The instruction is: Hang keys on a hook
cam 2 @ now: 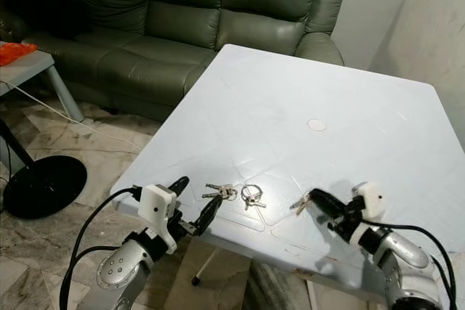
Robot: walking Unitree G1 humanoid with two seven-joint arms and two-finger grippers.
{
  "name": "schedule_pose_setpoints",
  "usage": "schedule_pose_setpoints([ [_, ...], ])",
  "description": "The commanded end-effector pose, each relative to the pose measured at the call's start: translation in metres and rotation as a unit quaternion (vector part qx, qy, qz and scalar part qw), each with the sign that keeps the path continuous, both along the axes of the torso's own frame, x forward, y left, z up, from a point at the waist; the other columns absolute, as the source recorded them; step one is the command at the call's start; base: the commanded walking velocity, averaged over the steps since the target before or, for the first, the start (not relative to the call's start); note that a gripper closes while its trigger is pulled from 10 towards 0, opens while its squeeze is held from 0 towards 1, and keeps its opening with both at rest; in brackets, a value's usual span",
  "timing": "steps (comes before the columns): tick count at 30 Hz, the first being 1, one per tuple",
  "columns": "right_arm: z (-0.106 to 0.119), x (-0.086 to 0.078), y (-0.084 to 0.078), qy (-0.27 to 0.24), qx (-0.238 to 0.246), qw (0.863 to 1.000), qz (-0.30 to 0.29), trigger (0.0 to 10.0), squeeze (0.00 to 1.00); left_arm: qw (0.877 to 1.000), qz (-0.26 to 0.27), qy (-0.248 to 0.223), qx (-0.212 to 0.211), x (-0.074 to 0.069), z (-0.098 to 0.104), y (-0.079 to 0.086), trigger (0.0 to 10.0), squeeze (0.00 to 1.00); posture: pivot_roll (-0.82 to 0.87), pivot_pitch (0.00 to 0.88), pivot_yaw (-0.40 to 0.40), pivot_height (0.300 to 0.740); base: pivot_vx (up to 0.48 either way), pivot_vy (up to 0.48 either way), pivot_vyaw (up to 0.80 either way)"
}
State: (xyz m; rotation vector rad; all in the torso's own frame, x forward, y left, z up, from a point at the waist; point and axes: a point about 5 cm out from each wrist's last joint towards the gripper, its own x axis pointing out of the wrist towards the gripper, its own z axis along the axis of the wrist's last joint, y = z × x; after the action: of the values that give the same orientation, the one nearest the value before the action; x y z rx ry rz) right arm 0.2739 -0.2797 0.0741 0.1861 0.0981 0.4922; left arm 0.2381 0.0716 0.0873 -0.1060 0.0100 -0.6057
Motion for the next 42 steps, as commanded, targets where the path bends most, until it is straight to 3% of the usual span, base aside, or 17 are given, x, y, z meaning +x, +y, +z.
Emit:
schedule_pose_setpoints([
  [1,0.017,0.008,-0.001,-0.043,0.041,0.998,-0.027,0.0,0.00,1.000,0.000,-0.001,-0.005,0.000,0.003,-0.001,10.0,0.00,-0.01,0.053,-0.074,0.740,0.000,0.000,0.00],
  [5,0.027,0.013,0.003,-0.074,0.079,0.993,-0.052,0.0,0.00,1.000,0.002,0.000,-0.008,0.001,0.003,-0.001,10.0,0.00,-0.01,0.047,-0.076,0.740,0.000,0.000,0.00],
  [8,0.042,0.021,0.009,-0.117,0.146,0.976,-0.111,0.0,0.00,1.000,0.026,0.004,-0.017,0.012,0.006,0.003,10.0,0.00,-0.01,0.041,-0.080,0.740,0.000,0.000,0.00],
  [11,0.046,0.023,0.014,-0.129,0.159,0.971,-0.122,0.0,0.00,0.999,0.037,-0.003,-0.014,0.019,0.009,0.006,10.0,0.00,-0.01,0.037,-0.082,0.740,0.000,0.000,0.00],
  [14,0.053,0.025,0.030,-0.146,0.180,0.962,-0.141,0.0,0.00,0.996,0.085,-0.007,-0.019,0.044,0.016,0.024,10.0,0.00,0.00,0.028,-0.091,0.740,0.000,0.000,0.00],
  [18,0.059,0.025,0.043,-0.161,0.155,0.963,-0.150,0.0,0.00,0.992,0.121,-0.032,0.010,0.062,0.024,0.039,10.0,0.00,0.00,0.026,-0.091,0.740,0.000,0.000,0.00],
  [19,0.062,0.024,0.049,-0.168,0.168,0.958,-0.162,0.0,0.00,0.987,0.157,-0.037,0.013,0.074,0.031,0.049,10.0,0.00,-0.01,0.023,-0.091,0.740,0.000,0.000,0.00],
  [22,0.066,0.022,0.057,-0.168,0.149,0.956,-0.189,0.0,0.00,0.979,0.199,-0.039,0.003,0.087,0.040,0.060,10.0,0.00,-0.01,0.015,-0.088,0.740,0.000,0.000,0.00],
  [28,0.064,0.012,0.076,-0.171,0.071,0.959,-0.215,0.0,0.00,0.971,0.228,-0.069,-0.010,0.088,0.049,0.064,10.0,0.00,-0.02,0.012,-0.082,0.740,0.000,0.000,0.00],
  [29,0.062,0.009,0.082,-0.168,0.050,0.960,-0.217,10.0,0.00,0.971,0.228,-0.071,-0.015,0.085,0.047,0.063,10.0,0.00,-0.02,0.016,-0.081,0.740,0.000,0.000,0.00],
  [32,0.056,-0.001,0.097,-0.161,0.014,0.961,-0.223,10.0,0.00,0.975,0.211,-0.056,-0.051,0.074,0.037,0.057,10.0,0.00,-0.02,0.024,-0.078,0.740,0.000,0.000,0.00],
  [37,0.041,-0.021,0.114,-0.144,-0.026,0.962,-0.232,10.0,0.00,0.976,0.209,-0.041,-0.043,0.055,0.022,0.053,10.0,0.00,-0.02,0.023,-0.079,0.740,0.000,0.000,0.00],
  [42,0.041,-0.030,0.113,-0.138,-0.028,0.956,-0.257,10.0,0.00,0.975,0.212,-0.052,-0.051,0.048,0.028,0.057,10.0,0.00,-0.01,0.026,-0.082,0.740,0.000,0.000,0.00],
])
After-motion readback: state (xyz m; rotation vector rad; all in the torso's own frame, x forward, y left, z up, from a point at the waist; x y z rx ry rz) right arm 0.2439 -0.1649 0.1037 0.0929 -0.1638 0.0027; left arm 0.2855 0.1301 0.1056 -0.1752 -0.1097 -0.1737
